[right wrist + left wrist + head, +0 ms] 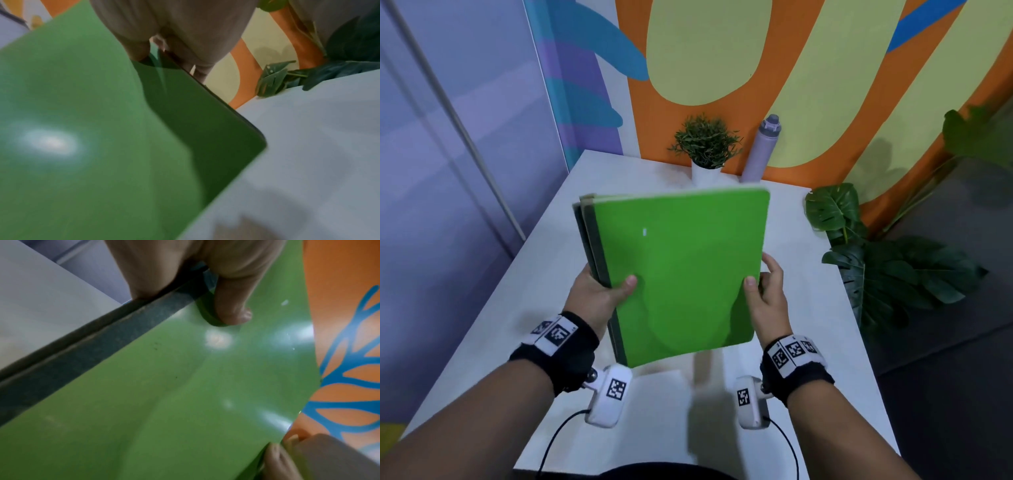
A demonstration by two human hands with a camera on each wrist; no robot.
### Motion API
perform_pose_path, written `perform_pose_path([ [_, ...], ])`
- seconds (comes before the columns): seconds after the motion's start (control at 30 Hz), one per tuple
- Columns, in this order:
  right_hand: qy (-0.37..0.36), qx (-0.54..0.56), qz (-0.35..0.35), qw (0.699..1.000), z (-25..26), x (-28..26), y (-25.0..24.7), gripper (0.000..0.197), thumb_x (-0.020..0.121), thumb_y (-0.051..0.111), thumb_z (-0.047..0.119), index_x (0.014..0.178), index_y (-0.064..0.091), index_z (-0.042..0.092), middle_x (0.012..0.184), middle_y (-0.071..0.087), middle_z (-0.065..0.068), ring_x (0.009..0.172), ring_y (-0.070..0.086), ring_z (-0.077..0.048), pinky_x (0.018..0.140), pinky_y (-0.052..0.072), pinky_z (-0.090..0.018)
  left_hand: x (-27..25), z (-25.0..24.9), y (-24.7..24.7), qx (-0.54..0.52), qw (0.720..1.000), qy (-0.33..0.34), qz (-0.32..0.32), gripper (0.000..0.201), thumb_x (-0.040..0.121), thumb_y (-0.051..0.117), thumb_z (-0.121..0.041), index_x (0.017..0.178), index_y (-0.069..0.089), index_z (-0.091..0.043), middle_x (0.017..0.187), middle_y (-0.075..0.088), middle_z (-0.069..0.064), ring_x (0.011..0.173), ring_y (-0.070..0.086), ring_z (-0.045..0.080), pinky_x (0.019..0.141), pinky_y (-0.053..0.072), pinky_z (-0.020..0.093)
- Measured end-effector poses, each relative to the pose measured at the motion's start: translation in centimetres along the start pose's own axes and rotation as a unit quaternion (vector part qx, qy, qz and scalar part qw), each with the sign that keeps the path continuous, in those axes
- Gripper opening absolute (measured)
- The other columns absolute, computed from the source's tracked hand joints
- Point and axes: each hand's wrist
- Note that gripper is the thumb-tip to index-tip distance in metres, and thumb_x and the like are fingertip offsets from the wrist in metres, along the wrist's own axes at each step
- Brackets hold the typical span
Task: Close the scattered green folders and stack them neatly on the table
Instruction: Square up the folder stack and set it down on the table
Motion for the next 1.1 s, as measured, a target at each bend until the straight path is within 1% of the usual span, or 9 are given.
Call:
perform_pose_path([
  [0.07, 0.034, 0.027, 0.031, 0.999, -0.2, 0.2, -0.4, 0.030, 0.095, 0.050, 0.023, 0.117, 0.046, 0.042, 0.110, 0.063, -0.001, 0.101, 0.060, -0.015, 0.090, 0.048, -0.035, 0.9, -0.8, -0.4, -0.059, 0.998, -0.011, -0.013, 0.032, 0.081, 0.067, 0.000, 0.112, 0.061, -0.008, 0.106, 0.070, 0.009, 0.098, 0.067, 0.026, 0.092, 0.049, 0.039],
  [0.2, 0.065, 0.083, 0.115, 0.988, 0.3, -0.4, -1.1, 0.017, 0.093, 0.054, 0.011, 0.107, 0.053, 0.022, 0.104, 0.067, -0.003, 0.096, 0.063, -0.020, 0.078, 0.052, -0.032, 2.4, -1.1, -1.6, -0.082, 0.995, -0.049, -0.008, 0.012, 0.082, 0.068, -0.008, 0.093, 0.067, -0.011, 0.090, 0.075, 0.005, 0.087, 0.069, 0.024, 0.089, 0.051, 0.039],
  [0.33, 0.100, 0.133, 0.172, 0.971, 1.6, -0.1, -1.2, 0.028, 0.091, 0.054, 0.003, 0.117, 0.052, 0.015, 0.103, 0.070, -0.005, 0.092, 0.067, -0.020, 0.073, 0.053, -0.028, 6.8, 3.9, -5.1, -0.032, 0.990, -0.139, -0.008, 0.072, 0.047, 0.091, -0.050, 0.099, 0.062, -0.008, 0.101, 0.058, 0.005, 0.091, 0.056, 0.025, 0.093, 0.044, 0.052],
  [0.43, 0.119, 0.148, 0.144, 0.971, 1.7, 0.4, -0.8, 0.030, 0.089, 0.055, 0.000, 0.117, 0.054, 0.013, 0.102, 0.069, -0.011, 0.088, 0.065, -0.026, 0.075, 0.054, -0.037, 7.5, 5.0, -5.1, -0.024, 0.987, -0.159, 0.003, 0.109, 0.039, 0.088, -0.062, 0.124, 0.054, -0.001, 0.120, 0.063, 0.009, 0.114, 0.058, 0.030, 0.103, 0.040, 0.056],
  [0.6, 0.143, 0.180, 0.080, 0.970, 2.0, 1.5, 0.0, 0.030, 0.087, 0.056, 0.000, 0.109, 0.060, 0.020, 0.098, 0.070, -0.009, 0.086, 0.063, -0.026, 0.078, 0.052, -0.040, 4.0, 1.0, -2.4, -0.020, 0.979, -0.197, -0.040, 0.078, 0.088, 0.058, -0.046, 0.150, 0.024, -0.014, 0.155, 0.033, 0.011, 0.130, 0.045, 0.024, 0.106, 0.033, 0.046],
  [0.77, 0.176, 0.228, -0.019, 0.958, 2.7, 2.8, 1.8, 0.030, 0.087, 0.057, 0.004, 0.108, 0.058, 0.026, 0.108, 0.070, -0.011, 0.092, 0.067, -0.030, 0.084, 0.053, -0.056, 2.9, 2.6, -2.1, 0.057, 0.963, -0.263, -0.030, 0.131, 0.051, 0.065, -0.080, 0.147, 0.020, -0.004, 0.138, 0.043, 0.018, 0.128, 0.044, 0.035, 0.104, 0.037, 0.047],
  [0.87, 0.197, 0.243, -0.048, 0.949, 3.2, 2.9, 3.3, 0.028, 0.087, 0.057, 0.007, 0.103, 0.059, 0.030, 0.106, 0.071, -0.008, 0.098, 0.066, -0.034, 0.084, 0.052, -0.058, 1.4, 3.0, 0.0, -0.051, 0.948, -0.313, 0.037, 0.103, 0.062, 0.074, -0.063, 0.133, 0.037, 0.002, 0.119, 0.048, 0.017, 0.121, 0.050, 0.033, 0.097, 0.044, 0.047],
  [0.97, 0.220, 0.264, -0.042, 0.938, 3.3, 2.2, 4.7, 0.027, 0.089, 0.055, 0.008, 0.107, 0.058, 0.028, 0.106, 0.071, -0.008, 0.096, 0.067, -0.033, 0.080, 0.054, -0.056, 0.2, 2.6, 2.1, -0.193, 0.927, -0.306, 0.102, 0.065, 0.087, 0.061, -0.038, 0.138, 0.038, -0.005, 0.142, 0.043, 0.016, 0.130, 0.045, 0.033, 0.094, 0.047, 0.047],
  [1.1, 0.220, 0.257, -0.007, 0.941, 3.3, 1.2, 6.2, 0.026, 0.090, 0.054, 0.006, 0.108, 0.057, 0.026, 0.101, 0.072, -0.004, 0.090, 0.069, -0.028, 0.075, 0.057, -0.047, 0.1, 3.6, 2.8, -0.323, 0.909, -0.265, 0.006, 0.035, 0.098, 0.047, -0.011, 0.132, 0.049, -0.005, 0.136, 0.056, 0.015, 0.110, 0.062, 0.027, 0.070, 0.062, 0.035],
])
Point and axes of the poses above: each hand's wrist, its own x-axis towards the middle knuckle, its own y-axis out of the palm, z = x × y
